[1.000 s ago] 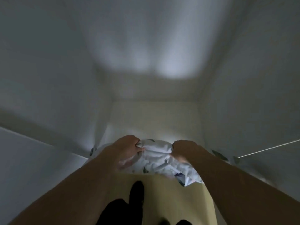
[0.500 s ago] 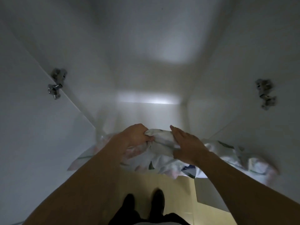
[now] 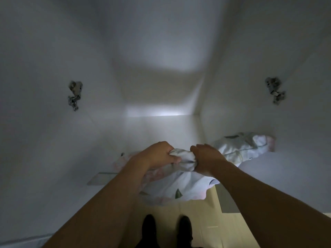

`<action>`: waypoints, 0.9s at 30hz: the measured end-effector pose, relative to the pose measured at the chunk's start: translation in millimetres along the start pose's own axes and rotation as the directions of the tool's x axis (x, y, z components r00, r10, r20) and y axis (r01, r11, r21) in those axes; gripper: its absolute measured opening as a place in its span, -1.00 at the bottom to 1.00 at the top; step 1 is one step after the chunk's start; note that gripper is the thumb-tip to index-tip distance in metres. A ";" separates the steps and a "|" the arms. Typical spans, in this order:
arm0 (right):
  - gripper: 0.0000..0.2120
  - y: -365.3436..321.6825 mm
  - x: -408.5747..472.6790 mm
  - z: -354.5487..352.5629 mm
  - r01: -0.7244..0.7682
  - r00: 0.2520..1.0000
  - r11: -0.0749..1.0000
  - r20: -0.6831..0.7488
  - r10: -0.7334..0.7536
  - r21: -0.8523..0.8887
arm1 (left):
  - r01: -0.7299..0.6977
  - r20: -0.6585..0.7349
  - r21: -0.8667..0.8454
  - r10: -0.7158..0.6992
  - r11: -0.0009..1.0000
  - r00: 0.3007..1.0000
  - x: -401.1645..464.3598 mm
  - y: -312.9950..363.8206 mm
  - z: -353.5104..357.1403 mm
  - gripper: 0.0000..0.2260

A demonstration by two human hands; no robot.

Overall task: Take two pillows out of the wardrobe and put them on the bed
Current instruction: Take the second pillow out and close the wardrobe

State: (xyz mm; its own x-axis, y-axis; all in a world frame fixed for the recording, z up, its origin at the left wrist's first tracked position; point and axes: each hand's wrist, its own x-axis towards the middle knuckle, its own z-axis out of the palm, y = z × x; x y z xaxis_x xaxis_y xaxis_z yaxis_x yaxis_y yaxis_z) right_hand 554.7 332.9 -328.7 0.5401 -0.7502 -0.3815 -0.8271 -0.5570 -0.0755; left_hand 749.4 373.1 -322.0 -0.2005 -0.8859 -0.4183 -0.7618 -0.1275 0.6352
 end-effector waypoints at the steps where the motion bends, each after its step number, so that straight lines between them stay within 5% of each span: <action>1: -0.67 -2.4 -2.0 -5.3 0.009 0.999 1.000 0.049 -0.008 -0.015 | 0.002 -0.014 0.013 -0.002 1.000 1.000 -6.5 3.9 1.8 -0.63; 7: -0.60 -26.1 -13.3 2.7 0.088 0.991 0.994 0.103 -0.080 -0.068 | 0.109 -0.197 -0.065 -0.120 0.992 0.973 -44.2 -4.9 28.0 -0.68; 11: -0.66 -53.6 -13.7 6.2 0.128 0.977 0.983 0.186 -0.102 -0.133 | 0.248 -0.376 -0.238 -0.325 0.939 0.868 -81.2 -36.4 44.5 -0.74; 13: -0.68 -67.5 -14.0 3.9 0.133 0.970 0.978 0.224 -0.095 -0.162 | 0.271 -0.429 -0.550 -0.546 0.790 0.720 -107.1 -47.5 50.4 -0.59; 17: -0.67 -88.3 -15.3 -3.2 0.133 0.962 0.976 0.260 -0.084 -0.175 | 0.309 -0.521 -0.762 -0.822 0.569 0.229 -156.0 -62.1 57.7 -0.61; 19: -0.68 -98.9 -16.5 -8.8 0.136 0.959 0.977 0.271 -0.087 -0.165 | 0.279 -0.378 -0.875 -0.919 0.395 0.115 -179.9 -59.9 64.9 -0.66; 22: -0.68 -112.7 -17.9 -15.0 0.151 0.960 0.978 0.255 -0.111 -0.142 | 0.186 -0.186 -0.964 -0.982 0.189 0.035 -195.1 -76.2 75.3 -0.55; 24: -0.64 -119.4 -17.3 -16.4 0.174 0.962 0.977 0.235 -0.143 -0.121 | -0.056 -0.125 -0.990 -0.986 0.132 -0.112 -203.7 -73.8 72.7 -0.49; 26: -0.63 -125.3 -16.7 -18.9 0.199 0.962 0.975 0.210 -0.175 -0.099 | -0.240 -0.187 -0.934 -0.936 0.263 -0.298 -210.4 -65.6 64.4 -0.42; 27: -0.65 -125.9 -16.6 -20.5 0.199 0.963 0.976 0.204 -0.178 -0.085 | -0.230 -0.270 -0.908 -0.909 0.350 -0.316 -213.5 -59.5 59.5 -0.41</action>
State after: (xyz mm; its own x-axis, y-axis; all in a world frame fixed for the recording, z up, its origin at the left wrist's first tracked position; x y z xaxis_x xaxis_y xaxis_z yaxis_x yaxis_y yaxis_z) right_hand 653.1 408.2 -294.0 0.6355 -0.5501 -0.5418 -0.6870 -0.7231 -0.0716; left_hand 800.9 596.4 -309.1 0.9225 0.2756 -0.2701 0.3394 -0.2462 0.9078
